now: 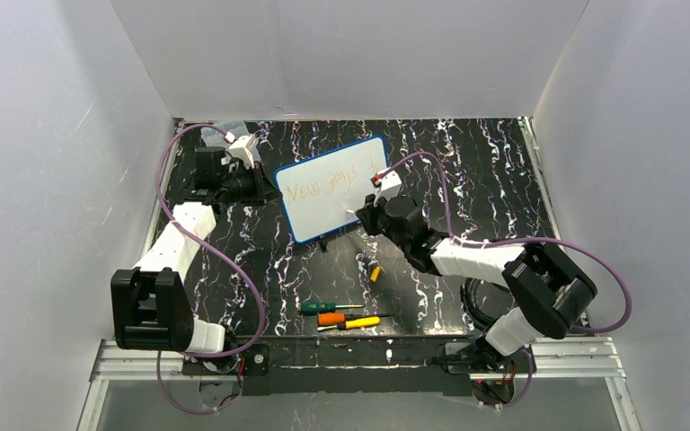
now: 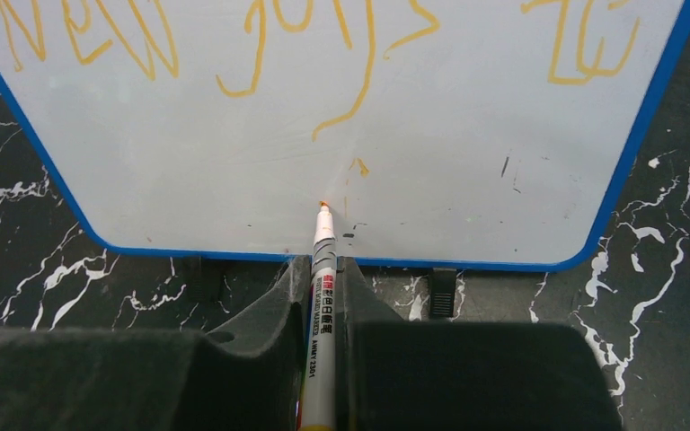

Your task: Write a sentence on the whiteboard

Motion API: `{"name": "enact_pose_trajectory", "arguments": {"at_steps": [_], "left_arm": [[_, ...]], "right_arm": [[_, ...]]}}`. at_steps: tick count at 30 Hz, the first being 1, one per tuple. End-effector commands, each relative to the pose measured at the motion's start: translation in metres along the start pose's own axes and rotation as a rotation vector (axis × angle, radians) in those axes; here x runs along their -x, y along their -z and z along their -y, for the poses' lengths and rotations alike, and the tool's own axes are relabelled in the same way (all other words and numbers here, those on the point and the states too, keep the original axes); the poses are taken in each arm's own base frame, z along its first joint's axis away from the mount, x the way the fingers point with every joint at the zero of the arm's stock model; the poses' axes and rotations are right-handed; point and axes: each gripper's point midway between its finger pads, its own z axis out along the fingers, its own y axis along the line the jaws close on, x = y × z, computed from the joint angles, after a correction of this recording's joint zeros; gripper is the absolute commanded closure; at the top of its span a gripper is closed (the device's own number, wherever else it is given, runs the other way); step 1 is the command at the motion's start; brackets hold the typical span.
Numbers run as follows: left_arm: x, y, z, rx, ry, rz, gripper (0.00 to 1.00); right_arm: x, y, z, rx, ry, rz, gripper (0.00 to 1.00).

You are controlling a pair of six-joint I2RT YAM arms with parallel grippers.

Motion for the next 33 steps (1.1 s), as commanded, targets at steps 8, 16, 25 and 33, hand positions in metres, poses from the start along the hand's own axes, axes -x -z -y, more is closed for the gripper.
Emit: {"name": "enact_pose_trajectory", "arguments": {"at_steps": [8,16,25,33], "left_arm": [[0.006,0.007,0.009,-0.024,-0.027,0.025,1.0],[0.004,0.006,0.006,-0.011,-0.023,0.017,1.0],[0.001,0.005,-0.007,0.029,-0.016,-0.005,1.0],[-0.002,0.003,-0.01,0.038,-0.014,-0.017,1.0]], "right_arm": [[0.027,-0.004,0.024,-0.154,-0.006,0.106,0.99],[0.035,0.0,0.02,-0.131,-0.011,0.131,0.99],[0.052,0.006,0.008,-0.073,-0.045,0.186,0.99],[0.057,-0.003,0.006,-0.073,-0.034,0.195,0.99]]}}
